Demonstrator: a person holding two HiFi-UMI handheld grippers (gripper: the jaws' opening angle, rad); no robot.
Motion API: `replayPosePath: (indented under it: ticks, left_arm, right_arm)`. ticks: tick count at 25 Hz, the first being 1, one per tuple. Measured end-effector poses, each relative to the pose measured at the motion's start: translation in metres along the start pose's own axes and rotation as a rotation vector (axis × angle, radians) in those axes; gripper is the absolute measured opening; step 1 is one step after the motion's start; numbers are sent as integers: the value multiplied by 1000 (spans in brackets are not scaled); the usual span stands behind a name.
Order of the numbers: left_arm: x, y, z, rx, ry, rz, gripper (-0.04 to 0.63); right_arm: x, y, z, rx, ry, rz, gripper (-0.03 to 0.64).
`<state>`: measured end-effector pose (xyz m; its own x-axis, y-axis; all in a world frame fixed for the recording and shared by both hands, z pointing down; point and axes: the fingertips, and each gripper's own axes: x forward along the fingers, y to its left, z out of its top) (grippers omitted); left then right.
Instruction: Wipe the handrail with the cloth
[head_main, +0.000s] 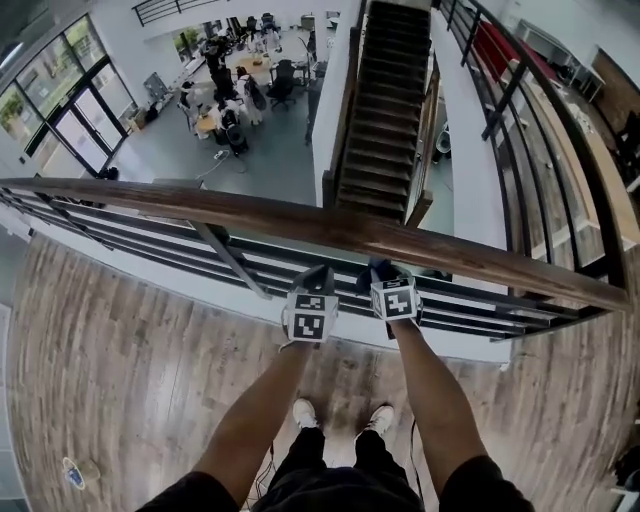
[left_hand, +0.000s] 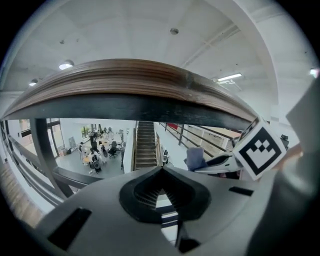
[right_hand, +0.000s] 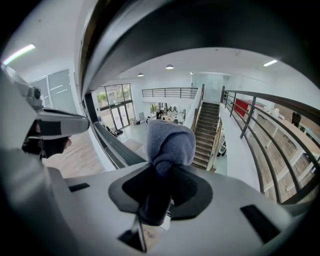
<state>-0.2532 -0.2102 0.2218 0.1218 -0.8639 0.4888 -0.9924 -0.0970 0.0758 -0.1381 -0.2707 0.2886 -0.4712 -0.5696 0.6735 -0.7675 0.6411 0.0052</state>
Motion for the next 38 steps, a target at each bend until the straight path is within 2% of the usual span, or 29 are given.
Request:
replayPosePath:
  ticks: [7, 16, 19, 24, 26, 30, 38]
  left_arm:
    - [33, -97, 8, 39, 4, -82, -2]
    - [71, -216, 5, 98, 45, -169, -2]
    - [86, -258, 2, 98, 60, -209, -2]
    - [108, -320, 8, 96, 81, -266, -2]
    - [117, -350, 12, 109, 83, -293, -2]
    - [129, -407, 14, 140, 82, -353, -2]
    - [145, -514, 10, 177, 99, -472, -2]
  right_arm:
    - [-42, -86, -38, 45, -2, -49, 95]
    - [-91, -190, -84, 99, -15, -112, 95]
    - [-108, -223, -98, 114, -12, -135, 95]
    - [-135, -281, -129, 234, -25, -183, 95]
    - [-147, -302, -136, 239, -35, -199, 95]
    - [-172, -347, -154, 261, -53, -252, 95]
    - [-232, -450, -217, 326, -18, -387, 95]
